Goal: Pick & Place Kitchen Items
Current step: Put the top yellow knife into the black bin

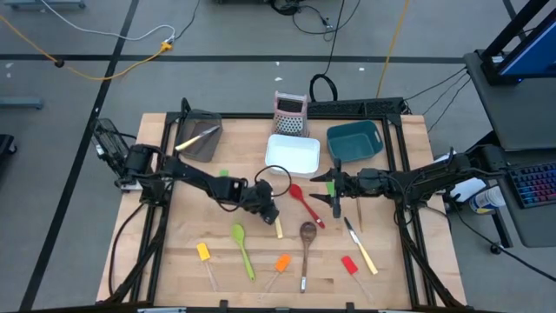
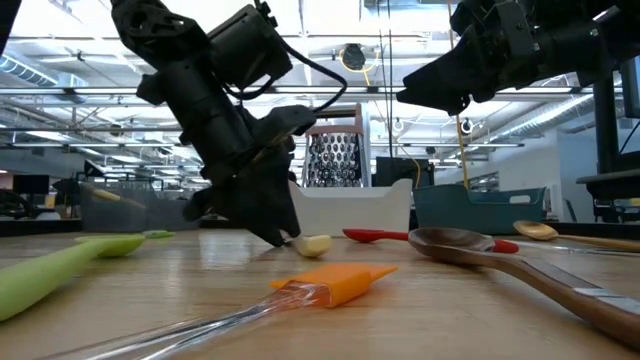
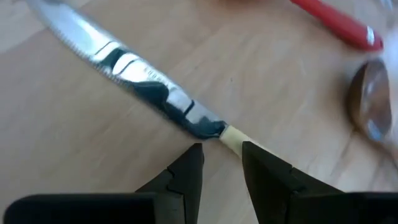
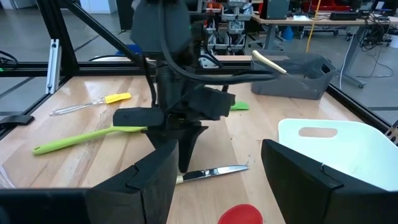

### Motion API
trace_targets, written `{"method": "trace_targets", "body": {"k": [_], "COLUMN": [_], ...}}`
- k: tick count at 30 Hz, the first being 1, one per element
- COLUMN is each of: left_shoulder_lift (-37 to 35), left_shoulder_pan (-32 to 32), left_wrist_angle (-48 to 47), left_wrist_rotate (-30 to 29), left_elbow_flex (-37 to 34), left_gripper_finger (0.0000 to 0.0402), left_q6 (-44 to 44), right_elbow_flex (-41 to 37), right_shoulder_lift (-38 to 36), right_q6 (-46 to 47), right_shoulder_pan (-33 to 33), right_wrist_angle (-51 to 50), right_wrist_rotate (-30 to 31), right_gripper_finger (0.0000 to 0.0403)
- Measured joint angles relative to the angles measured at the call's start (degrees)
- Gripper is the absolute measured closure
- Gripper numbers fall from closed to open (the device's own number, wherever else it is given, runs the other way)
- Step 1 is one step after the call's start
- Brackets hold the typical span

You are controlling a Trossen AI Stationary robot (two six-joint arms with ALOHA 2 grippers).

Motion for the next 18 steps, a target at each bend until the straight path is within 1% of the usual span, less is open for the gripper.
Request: {"method": "trace_targets", "body": {"k": [2, 5, 9, 11, 13, 15, 18], "left_shoulder_lift": [-1.1, -4.2, -9.8, -12.4, -14.3, -14.6, -14.6], "left_shoulder_pan": [0.5, 1.2, 1.4, 1.0, -0.2, -1.9, -4.5], "left_wrist_angle": [-1.9, -9.1, -19.2, -20.3, -18.8, -14.5, -8.3], "left_wrist_rotate": [1.0, 0.8, -2.6, -4.7, -7.1, -8.1, -9.1], "left_elbow_flex": [0.0, -0.3, -0.6, -0.4, -0.3, -0.3, -0.3], "left_gripper_finger": [0.0282, 0.0282, 0.0282, 0.0282, 0.0282, 0.0282, 0.0282], "left_q6": [3.2, 5.5, 5.8, 5.9, 8.1, 15.8, 31.2], "right_elbow_flex": [0.0, 0.0, 0.0, 0.0, 0.0, 0.0, 0.0], "right_shoulder_lift": [0.0, 0.0, 0.0, 0.0, 0.0, 0.0, 0.0], "right_q6": [0.0, -0.2, -1.4, -1.5, -1.5, -1.8, -2.9], "right_shoulder_pan": [0.0, 0.0, 0.0, 0.0, 0.0, 0.0, 0.0], "right_wrist_angle": [0.0, 0.0, 0.0, 0.0, -0.2, -0.3, -0.4], "right_wrist_rotate": [0.0, 0.0, 0.0, 0.0, 0.0, 0.0, 0.0], "right_gripper_finger": [0.0179, 0.0179, 0.0179, 0.0179, 0.0179, 0.0179, 0.0179]}}
